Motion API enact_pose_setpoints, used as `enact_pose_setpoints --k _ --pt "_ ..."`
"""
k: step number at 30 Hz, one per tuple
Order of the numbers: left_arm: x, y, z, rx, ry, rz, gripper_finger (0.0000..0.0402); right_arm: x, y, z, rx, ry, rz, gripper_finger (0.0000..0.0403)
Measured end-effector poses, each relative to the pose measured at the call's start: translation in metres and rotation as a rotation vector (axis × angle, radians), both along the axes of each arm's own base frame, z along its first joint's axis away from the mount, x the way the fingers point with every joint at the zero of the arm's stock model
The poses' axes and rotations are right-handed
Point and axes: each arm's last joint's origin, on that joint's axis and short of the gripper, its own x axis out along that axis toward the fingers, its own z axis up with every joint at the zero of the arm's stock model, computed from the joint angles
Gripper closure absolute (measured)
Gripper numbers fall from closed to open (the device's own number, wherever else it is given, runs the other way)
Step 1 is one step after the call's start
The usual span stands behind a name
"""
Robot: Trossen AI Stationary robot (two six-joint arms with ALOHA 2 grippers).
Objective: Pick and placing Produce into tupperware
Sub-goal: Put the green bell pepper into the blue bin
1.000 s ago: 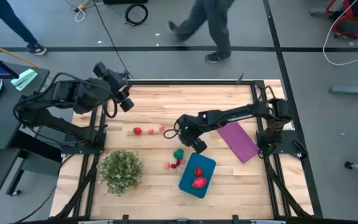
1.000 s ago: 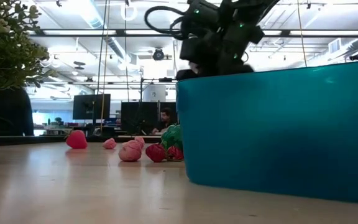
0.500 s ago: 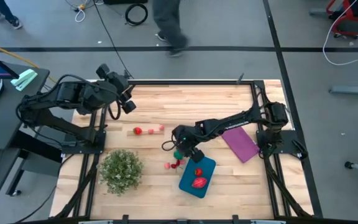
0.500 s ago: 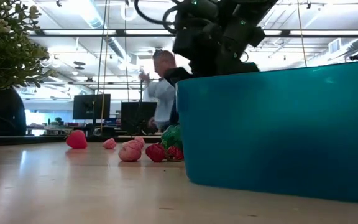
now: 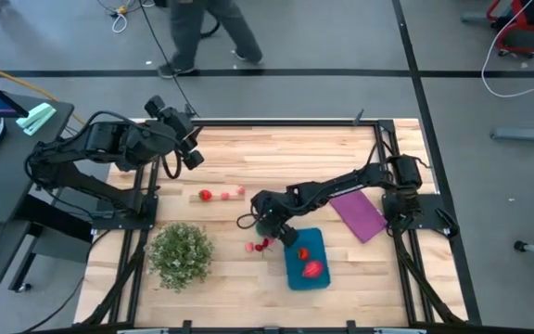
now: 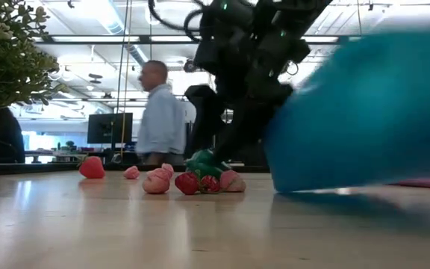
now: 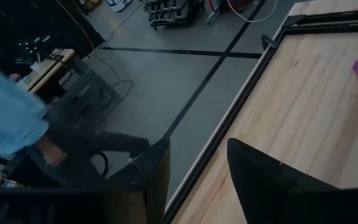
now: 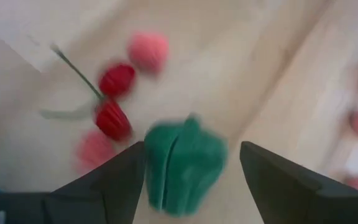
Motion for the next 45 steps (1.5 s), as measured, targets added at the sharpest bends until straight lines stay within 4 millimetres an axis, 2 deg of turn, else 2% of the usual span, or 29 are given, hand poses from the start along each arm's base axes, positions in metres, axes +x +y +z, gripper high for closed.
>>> enact_pose_setpoints --k 5,12,17,26,32,40,45 --pt "0.0 0.0 0.0 0.001 0.001 0.0 0.0238 -0.002 -0.003 -0.009 0.005 0.045 -0.033 0.0133" --pt "0.0 0.0 0.0 0.005 0.007 -0.004 0.0239 -0.002 -0.002 0.003 -0.041 0.004 -0.065 0.0133" --pt "0.0 0.0 0.0 0.006 0.008 -0.005 0.0239 -0.002 -0.002 0.003 -0.041 0.006 -0.068 0.0133" --pt "0.0 0.0 0.0 0.006 0.008 -0.005 0.0239 0.008 -0.004 0.02 -0.037 -0.036 -0.071 0.0133" --pt "0.0 0.0 0.0 0.005 0.007 -0.004 0.0239 0.006 -0.007 0.019 0.007 -0.009 -0.064 0.0133" --pt "0.0 0.0 0.0 0.003 0.004 -0.003 0.0239 0.002 -0.004 0.017 0.082 0.043 -0.009 0.0133" --pt "0.0 0.0 0.0 0.002 0.003 -0.002 0.0239 0.002 -0.003 0.017 0.047 0.021 0.093 0.0133"
